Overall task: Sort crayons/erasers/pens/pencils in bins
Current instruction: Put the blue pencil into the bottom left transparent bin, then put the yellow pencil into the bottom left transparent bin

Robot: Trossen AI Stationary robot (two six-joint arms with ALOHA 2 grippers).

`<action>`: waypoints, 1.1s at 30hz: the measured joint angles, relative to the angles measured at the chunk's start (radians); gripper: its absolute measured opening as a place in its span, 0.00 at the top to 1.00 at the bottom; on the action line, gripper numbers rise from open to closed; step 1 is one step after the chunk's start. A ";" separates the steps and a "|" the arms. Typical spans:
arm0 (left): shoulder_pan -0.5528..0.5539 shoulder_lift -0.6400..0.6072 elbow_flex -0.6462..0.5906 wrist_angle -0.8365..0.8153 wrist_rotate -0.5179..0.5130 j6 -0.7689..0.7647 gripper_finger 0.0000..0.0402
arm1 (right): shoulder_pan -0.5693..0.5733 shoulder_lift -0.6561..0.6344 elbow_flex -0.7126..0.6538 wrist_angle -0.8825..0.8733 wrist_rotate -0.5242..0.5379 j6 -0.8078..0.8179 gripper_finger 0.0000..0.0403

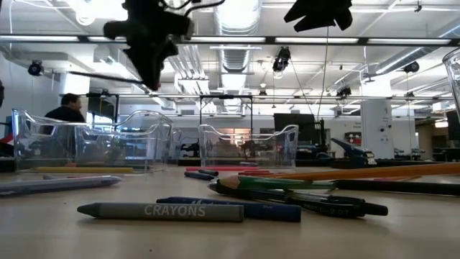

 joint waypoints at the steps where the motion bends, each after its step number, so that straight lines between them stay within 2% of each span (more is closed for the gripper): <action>1: 0.004 -0.019 -0.037 0.028 0.005 -0.005 0.94 | 0.000 0.000 0.000 0.000 -0.009 0.002 0.47; 8: 0.036 -0.176 -0.293 0.249 0.016 -0.007 0.94 | 0.000 0.000 -0.001 0.001 -0.025 0.013 0.47; 13: 0.047 -0.221 -0.392 0.293 0.027 -0.001 0.93 | 0.000 0.000 -0.001 0.000 -0.025 0.015 0.47; 24: 0.054 -0.217 -0.397 0.314 0.030 0.002 0.79 | 0.000 0.000 -0.002 0.000 -0.026 0.024 0.47; 33: 0.059 -0.218 -0.329 0.310 0.028 0.001 0.59 | 0.000 0.001 -0.003 0.000 -0.026 0.032 0.47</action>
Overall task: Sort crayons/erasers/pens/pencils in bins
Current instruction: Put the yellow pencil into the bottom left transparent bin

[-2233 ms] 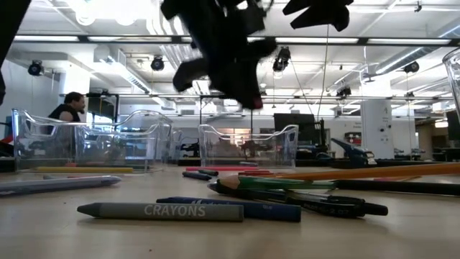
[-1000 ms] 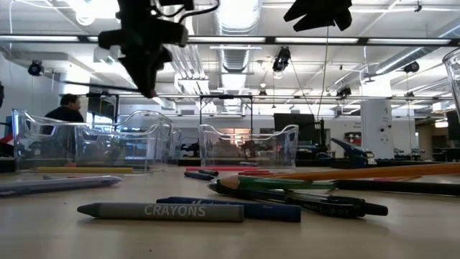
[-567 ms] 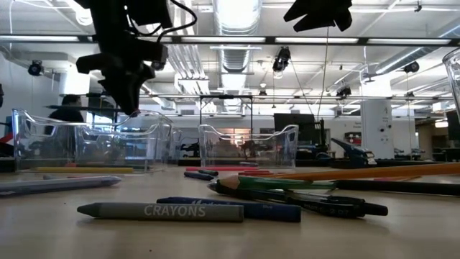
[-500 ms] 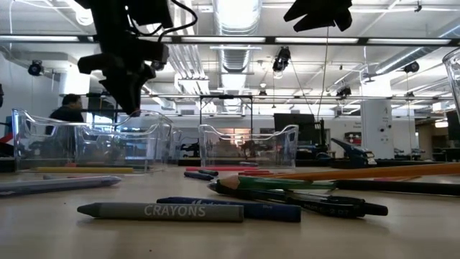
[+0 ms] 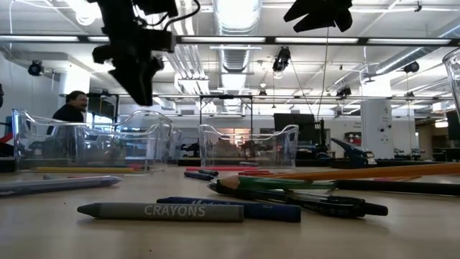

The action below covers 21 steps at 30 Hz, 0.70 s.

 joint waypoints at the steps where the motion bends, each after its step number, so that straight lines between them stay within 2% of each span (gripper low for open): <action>1: 0.000 0.000 0.015 -0.001 0.000 0.000 0.57 | 0.000 0.001 0.000 0.000 0.000 0.007 0.47; 8: -0.002 -0.002 0.173 0.008 0.000 -0.002 0.53 | 0.000 0.001 0.000 0.000 -0.001 0.023 0.47; 12: -0.003 -0.002 0.240 0.086 0.002 -0.003 0.53 | 0.000 0.001 0.000 0.000 -0.001 0.025 0.47; 17: -0.003 -0.001 0.250 0.262 0.036 -0.001 0.53 | 0.000 0.001 0.000 0.000 -0.001 0.025 0.47; 21: -0.003 0.025 0.240 0.369 0.080 -0.001 0.53 | 0.000 0.001 0.000 0.000 -0.055 0.022 0.47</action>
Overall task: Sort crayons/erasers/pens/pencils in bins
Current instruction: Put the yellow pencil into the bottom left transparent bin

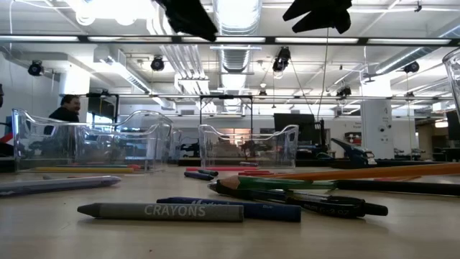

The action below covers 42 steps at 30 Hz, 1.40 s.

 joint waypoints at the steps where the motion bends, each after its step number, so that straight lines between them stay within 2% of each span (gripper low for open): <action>1: 0.000 0.012 -0.001 0.013 0.002 0.000 0.53 | 0.000 0.000 0.000 0.000 -0.013 0.000 0.47; 15: 0.000 0.221 -0.001 0.047 0.029 0.000 0.53 | 0.000 0.023 -0.003 -0.017 -0.033 0.001 0.47; 32: 0.047 0.349 -0.002 0.044 0.019 0.001 0.53 | 0.000 0.068 -0.005 -0.001 -0.032 -0.008 0.47; 38: 0.054 0.353 -0.004 0.042 0.019 0.006 0.53 | 0.000 0.065 -0.005 -0.001 -0.034 -0.009 0.47; 40: 0.058 0.355 -0.004 0.040 0.020 0.006 0.53 | 0.000 0.063 -0.005 -0.020 -0.073 -0.014 0.47; 42: 0.059 0.349 0.005 0.041 0.036 0.006 0.53 | 0.000 0.059 -0.005 -0.066 -0.162 -0.014 0.47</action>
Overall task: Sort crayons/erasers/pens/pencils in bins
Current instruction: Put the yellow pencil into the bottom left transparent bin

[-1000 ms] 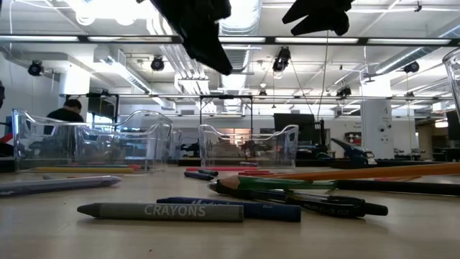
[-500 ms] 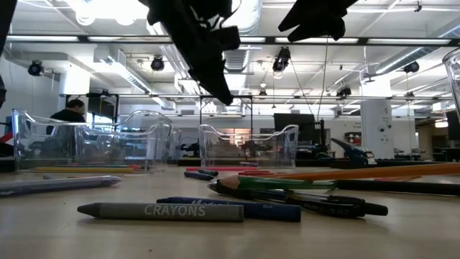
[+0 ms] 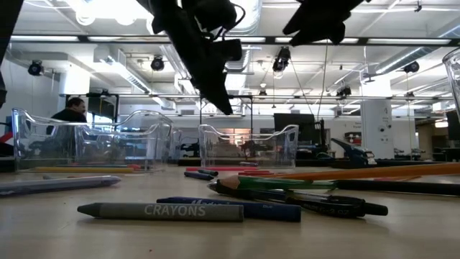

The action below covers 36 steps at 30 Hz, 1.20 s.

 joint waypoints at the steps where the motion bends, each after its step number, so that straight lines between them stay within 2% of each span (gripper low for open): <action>1: 0.000 -0.008 0.004 0.000 0.011 0.000 0.53 | 0.000 -0.001 0.000 -0.029 -0.048 0.003 0.47; 6: -0.003 -0.111 0.029 -0.023 0.017 0.005 0.53 | -0.013 0.009 0.001 -0.278 -0.222 0.121 0.47; 9: 0.015 -0.219 0.026 -0.015 0.014 0.012 0.53 | -0.013 0.029 -0.022 -0.396 -0.251 0.098 0.47; 14: 0.036 -0.385 0.016 -0.009 0.010 0.021 0.53 | -0.011 0.051 -0.095 -0.342 -0.315 -0.097 0.47; 19: 0.035 -0.480 -0.013 -0.008 0.010 -0.031 0.53 | -0.011 0.106 -0.170 -0.298 -0.413 -0.231 0.48; 28: 0.033 -0.513 -0.071 0.007 0.011 -0.085 0.53 | -0.010 0.235 -0.243 -0.238 -0.541 -0.292 0.48; 36: 0.032 -0.487 -0.079 0.015 0.016 -0.085 0.53 | -0.010 0.366 -0.251 -0.187 -0.544 -0.353 0.48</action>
